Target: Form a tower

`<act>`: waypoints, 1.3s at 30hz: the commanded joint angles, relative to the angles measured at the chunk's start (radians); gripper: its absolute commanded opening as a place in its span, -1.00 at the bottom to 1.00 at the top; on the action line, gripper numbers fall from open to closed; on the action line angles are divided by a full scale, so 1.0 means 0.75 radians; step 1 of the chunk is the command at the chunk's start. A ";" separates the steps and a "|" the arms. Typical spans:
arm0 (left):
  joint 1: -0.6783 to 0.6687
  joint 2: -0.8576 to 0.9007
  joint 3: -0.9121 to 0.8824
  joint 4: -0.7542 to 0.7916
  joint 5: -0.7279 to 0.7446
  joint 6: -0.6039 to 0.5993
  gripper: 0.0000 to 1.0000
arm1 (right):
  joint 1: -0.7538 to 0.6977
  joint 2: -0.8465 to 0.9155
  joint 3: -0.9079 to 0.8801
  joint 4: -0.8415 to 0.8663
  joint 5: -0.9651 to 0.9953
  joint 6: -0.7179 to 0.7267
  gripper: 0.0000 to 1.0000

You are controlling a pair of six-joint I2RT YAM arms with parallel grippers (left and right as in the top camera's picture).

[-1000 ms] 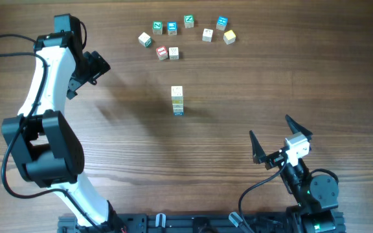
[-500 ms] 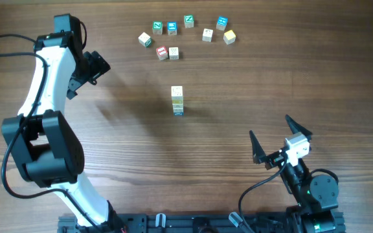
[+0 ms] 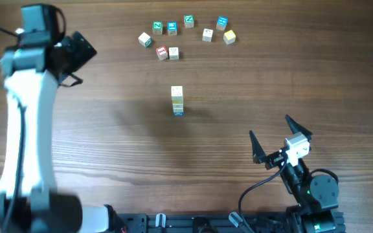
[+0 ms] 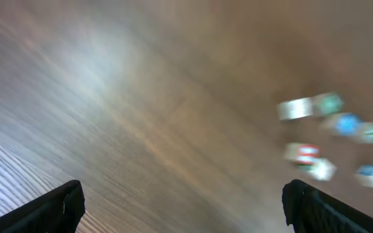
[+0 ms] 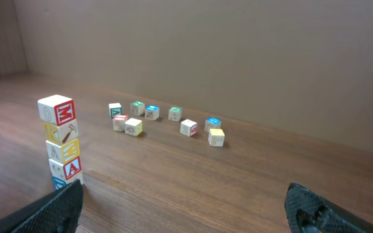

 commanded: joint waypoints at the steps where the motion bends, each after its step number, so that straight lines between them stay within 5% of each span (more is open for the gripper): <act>1: -0.005 -0.194 0.020 -0.001 -0.017 0.001 1.00 | -0.007 -0.018 -0.002 0.002 0.021 -0.014 0.99; 14: -0.005 -0.319 -0.058 0.008 -0.076 0.067 1.00 | -0.007 -0.018 -0.002 0.002 0.021 -0.014 0.99; 25: -0.005 -0.349 -0.694 1.046 0.428 0.174 1.00 | -0.007 -0.018 -0.002 0.002 0.021 -0.014 1.00; 31: -0.005 -0.421 -1.042 1.518 0.514 0.172 1.00 | -0.007 -0.018 -0.002 0.002 0.021 -0.014 0.99; 39: -0.005 -0.530 -1.415 1.683 0.513 0.172 1.00 | -0.007 -0.018 -0.002 0.002 0.021 -0.014 0.99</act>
